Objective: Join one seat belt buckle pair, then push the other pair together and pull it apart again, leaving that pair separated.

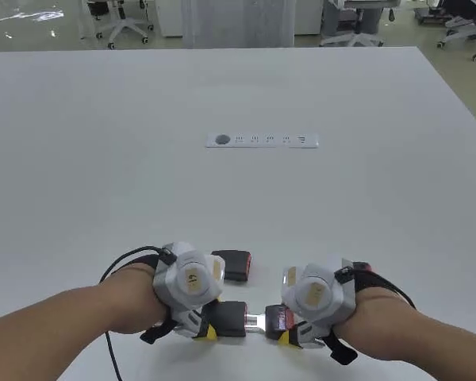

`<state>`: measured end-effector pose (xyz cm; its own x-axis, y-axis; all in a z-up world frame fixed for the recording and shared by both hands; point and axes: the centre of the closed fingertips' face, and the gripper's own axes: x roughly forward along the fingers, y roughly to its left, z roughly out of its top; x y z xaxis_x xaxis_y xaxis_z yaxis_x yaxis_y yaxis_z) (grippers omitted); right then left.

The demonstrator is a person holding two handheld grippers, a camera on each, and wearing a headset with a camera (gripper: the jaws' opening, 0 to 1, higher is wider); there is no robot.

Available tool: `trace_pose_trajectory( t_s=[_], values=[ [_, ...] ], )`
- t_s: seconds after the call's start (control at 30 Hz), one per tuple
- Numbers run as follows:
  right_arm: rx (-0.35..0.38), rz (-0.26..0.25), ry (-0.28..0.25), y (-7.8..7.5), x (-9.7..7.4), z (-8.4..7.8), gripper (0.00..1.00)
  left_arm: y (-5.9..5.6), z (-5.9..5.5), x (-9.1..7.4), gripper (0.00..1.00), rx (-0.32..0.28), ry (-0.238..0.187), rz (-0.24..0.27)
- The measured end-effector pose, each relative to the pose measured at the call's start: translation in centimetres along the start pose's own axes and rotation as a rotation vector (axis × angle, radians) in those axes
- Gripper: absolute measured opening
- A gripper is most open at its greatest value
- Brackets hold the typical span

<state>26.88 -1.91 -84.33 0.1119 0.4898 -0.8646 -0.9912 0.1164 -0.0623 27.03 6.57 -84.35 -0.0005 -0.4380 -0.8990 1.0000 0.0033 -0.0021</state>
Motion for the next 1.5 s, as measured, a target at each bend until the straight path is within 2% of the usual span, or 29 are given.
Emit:
trace_pose_trajectory(
  t_s=[0.23,0.37,0.6,0.77,0.8,0.87,1.17,1.23,1.3,1.43,1.5],
  values=[
    [0.010,0.002,-0.011,-0.1,0.3,0.1,0.34,0.0,0.0,0.0,0.33,-0.003,-0.006,-0.003],
    [0.034,0.000,-0.034,-0.1,0.3,0.4,0.33,0.0,0.1,0.0,0.33,-0.002,-0.010,-0.005],
    [0.006,-0.003,-0.020,-0.2,0.7,1.2,0.32,0.0,0.1,0.0,0.33,0.002,-0.023,-0.006],
    [0.031,-0.023,-0.049,0.0,1.1,2.1,0.31,0.0,0.0,0.0,0.32,0.010,-0.014,-0.006],
    [0.060,-0.028,-0.048,0.0,1.1,1.9,0.31,0.1,0.1,0.0,0.32,0.023,-0.016,-0.008],
    [0.053,-0.029,-0.068,0.0,1.1,1.9,0.31,0.0,-0.1,0.0,0.32,0.006,-0.014,-0.006],
    [0.036,-0.026,-0.068,0.1,1.1,2.0,0.32,0.0,-0.1,-0.1,0.33,-0.001,-0.015,-0.004],
    [0.018,-0.027,-0.094,0.2,1.0,1.9,0.32,0.0,-0.2,-0.2,0.33,-0.005,-0.021,-0.004],
    [0.033,-0.020,-0.121,0.1,0.9,1.9,0.32,0.0,-0.2,-0.2,0.33,-0.009,-0.030,-0.001],
    [0.025,-0.014,-0.115,0.1,1.0,2.0,0.32,0.1,-0.2,-0.3,0.33,-0.014,-0.045,-0.004],
    [0.025,-0.013,-0.112,0.2,1.0,2.0,0.33,0.1,-0.1,-0.2,0.33,-0.011,-0.040,-0.002]
  ],
)
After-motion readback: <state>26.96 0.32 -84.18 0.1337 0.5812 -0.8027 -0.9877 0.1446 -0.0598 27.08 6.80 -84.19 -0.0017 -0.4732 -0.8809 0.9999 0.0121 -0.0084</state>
